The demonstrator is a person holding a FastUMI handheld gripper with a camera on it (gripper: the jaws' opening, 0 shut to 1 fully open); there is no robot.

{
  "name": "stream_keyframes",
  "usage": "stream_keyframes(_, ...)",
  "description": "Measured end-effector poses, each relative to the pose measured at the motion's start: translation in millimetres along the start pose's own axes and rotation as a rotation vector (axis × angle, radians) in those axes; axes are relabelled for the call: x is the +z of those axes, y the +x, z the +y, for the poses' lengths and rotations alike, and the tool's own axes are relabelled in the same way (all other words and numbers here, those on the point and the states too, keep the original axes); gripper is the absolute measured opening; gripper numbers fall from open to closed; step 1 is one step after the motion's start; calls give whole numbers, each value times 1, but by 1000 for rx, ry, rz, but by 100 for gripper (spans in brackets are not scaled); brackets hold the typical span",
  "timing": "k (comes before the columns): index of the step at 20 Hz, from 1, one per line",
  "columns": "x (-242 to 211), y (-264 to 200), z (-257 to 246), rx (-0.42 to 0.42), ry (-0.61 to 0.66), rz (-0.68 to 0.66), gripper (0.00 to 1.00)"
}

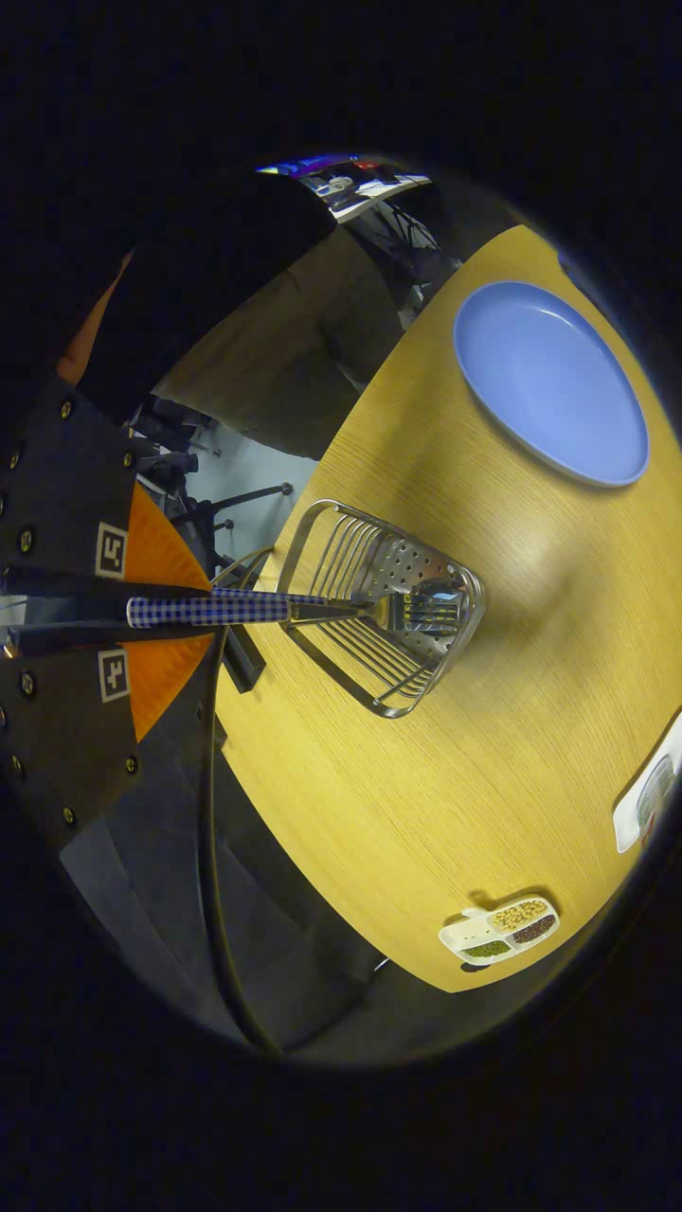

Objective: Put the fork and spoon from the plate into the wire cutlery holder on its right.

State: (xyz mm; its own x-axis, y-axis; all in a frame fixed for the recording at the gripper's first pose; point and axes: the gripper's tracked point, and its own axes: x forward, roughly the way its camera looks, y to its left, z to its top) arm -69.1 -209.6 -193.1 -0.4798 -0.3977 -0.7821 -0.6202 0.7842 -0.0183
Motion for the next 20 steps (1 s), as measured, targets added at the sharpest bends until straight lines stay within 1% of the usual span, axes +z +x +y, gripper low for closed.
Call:
stream_keyframes(3, -1, -3, 0, 5, 0, -1, 15)
stream_keyframes(4, -1, -6, -1, 7, -2, -3, 19)
stream_keyframes(6, -6, -5, -4, 3, 8, -6, 19)
stream_keyframes(7, -6, -9, -3, 3, 10, -12, 23)
stream_keyframes(9, -7, -13, -6, -5, 13, -36, 26)
stream_keyframes(10, -8, -15, -4, -5, 16, -50, 47)
stream_keyframes(12, -10, -18, 4, 14, 11, -82, 52)
stream_keyframes(13, -10, -20, 9, 24, 28, -108, 56)
stream_keyframes(15, -7, -24, 18, 50, 70, -182, 57)
stream_keyframes(16, -2, -28, 17, 38, 88, -241, 57)
stream_keyframes(17, 1, -29, 13, 3, 111, -288, 58)
stream_keyframes(18, 0, -24, 20, -11, 130, -333, 66)
stream_keyframes(20, 8, -28, 35, -13, 177, -434, 77)
